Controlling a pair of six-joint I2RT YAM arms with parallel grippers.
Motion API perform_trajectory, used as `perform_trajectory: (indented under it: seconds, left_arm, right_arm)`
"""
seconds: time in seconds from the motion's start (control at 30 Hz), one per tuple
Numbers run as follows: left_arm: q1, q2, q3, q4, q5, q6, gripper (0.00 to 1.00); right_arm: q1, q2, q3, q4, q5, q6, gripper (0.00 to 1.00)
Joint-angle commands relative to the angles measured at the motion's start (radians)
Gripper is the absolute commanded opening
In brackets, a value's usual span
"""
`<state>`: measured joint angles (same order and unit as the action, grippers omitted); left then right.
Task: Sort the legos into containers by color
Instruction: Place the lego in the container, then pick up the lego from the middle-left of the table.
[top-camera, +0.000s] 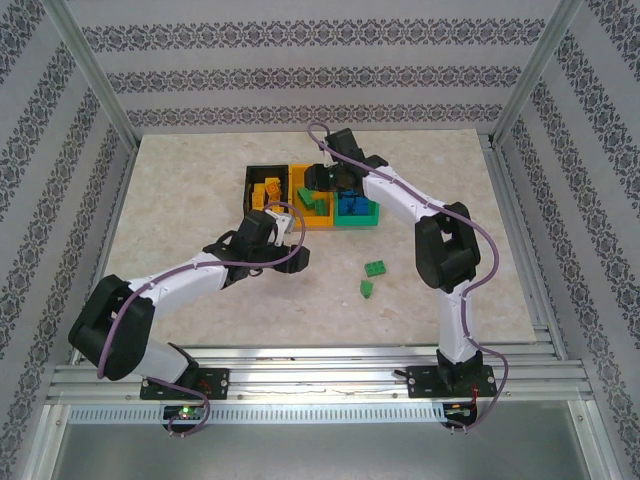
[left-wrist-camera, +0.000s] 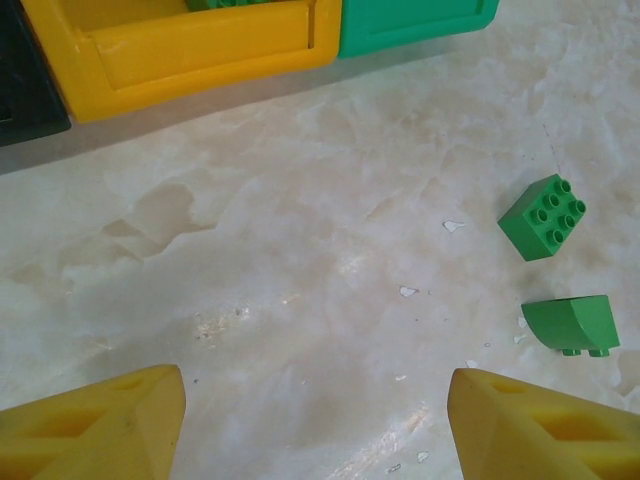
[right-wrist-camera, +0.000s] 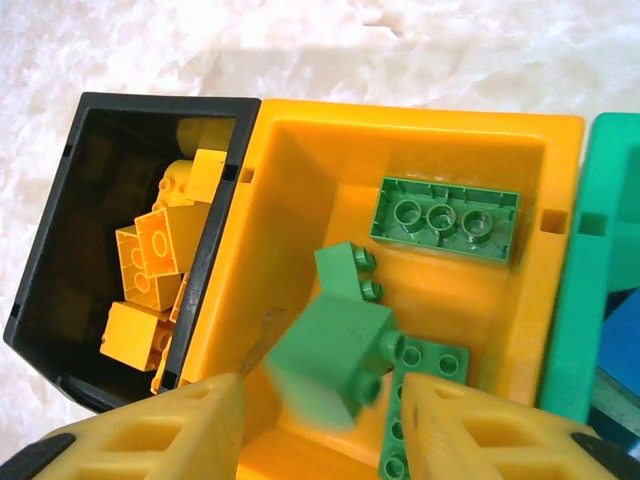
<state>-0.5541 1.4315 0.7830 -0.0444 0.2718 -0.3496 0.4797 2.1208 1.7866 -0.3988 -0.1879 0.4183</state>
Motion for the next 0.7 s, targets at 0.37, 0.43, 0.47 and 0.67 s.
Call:
perform_trajectory:
  seconds: [0.37, 0.43, 0.47, 0.67]
  left_arm:
    - [-0.013, 0.065, -0.003, 0.089, 0.139, -0.007, 0.7]
    - [-0.032, 0.093, 0.009, 0.111, 0.157, -0.006, 0.7]
    - [-0.042, 0.104, 0.017, 0.116, 0.158, -0.005, 0.7]
    - [-0.144, 0.184, 0.073, 0.152, 0.181, -0.002, 0.69]
  right_arm:
    - [-0.032, -0.323, -0.338, 0.073, -0.035, -0.014, 0.47]
    - [-0.05, -0.396, -0.429, 0.101, -0.04, -0.006, 0.47]
    - [-0.059, -0.428, -0.469, 0.11, -0.039, -0.005, 0.47]
    - [-0.137, -0.622, -0.717, 0.143, -0.009, -0.004, 0.47]
